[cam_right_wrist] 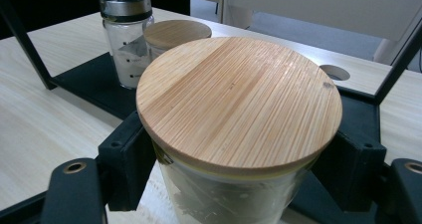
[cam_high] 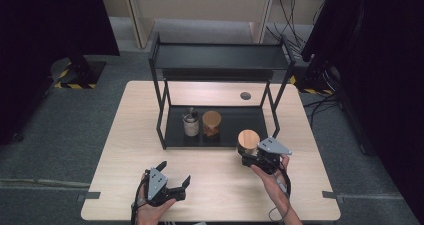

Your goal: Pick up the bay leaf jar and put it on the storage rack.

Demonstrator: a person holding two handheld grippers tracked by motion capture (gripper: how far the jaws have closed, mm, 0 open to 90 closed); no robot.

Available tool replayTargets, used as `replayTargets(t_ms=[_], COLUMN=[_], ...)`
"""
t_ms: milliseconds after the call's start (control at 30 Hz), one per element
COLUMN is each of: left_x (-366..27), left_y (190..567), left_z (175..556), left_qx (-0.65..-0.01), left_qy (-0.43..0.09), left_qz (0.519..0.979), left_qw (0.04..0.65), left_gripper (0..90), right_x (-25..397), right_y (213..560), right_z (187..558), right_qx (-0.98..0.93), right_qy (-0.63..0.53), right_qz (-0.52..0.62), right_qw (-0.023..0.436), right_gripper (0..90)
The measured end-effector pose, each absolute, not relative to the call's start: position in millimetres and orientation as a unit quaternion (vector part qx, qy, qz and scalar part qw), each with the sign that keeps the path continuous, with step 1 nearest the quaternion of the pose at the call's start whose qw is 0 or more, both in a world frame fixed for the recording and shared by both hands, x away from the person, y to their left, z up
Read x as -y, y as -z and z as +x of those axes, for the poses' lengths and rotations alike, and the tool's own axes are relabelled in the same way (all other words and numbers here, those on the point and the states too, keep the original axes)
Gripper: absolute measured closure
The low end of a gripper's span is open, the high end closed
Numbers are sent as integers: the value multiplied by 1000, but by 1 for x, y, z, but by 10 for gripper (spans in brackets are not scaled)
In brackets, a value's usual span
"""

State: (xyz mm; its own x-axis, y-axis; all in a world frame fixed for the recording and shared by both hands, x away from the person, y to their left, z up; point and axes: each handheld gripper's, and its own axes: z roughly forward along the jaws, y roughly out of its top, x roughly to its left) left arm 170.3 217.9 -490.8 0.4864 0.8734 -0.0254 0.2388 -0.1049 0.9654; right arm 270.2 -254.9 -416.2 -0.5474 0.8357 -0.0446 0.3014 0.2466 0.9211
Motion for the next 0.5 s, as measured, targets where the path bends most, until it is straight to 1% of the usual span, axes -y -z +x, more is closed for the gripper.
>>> replayTargets(t_ms=[500], left_x=[-218], left_y=[491], left_z=[171], left_qx=[-412], left_qy=[-299], left_qz=[679], left_qw=[528], left_gripper=[33], right_x=[234], right_y=[414], right_z=[308], right_qx=[-740], right_qy=[-475], right_qz=[382], right_qw=[284], right_gripper=[253])
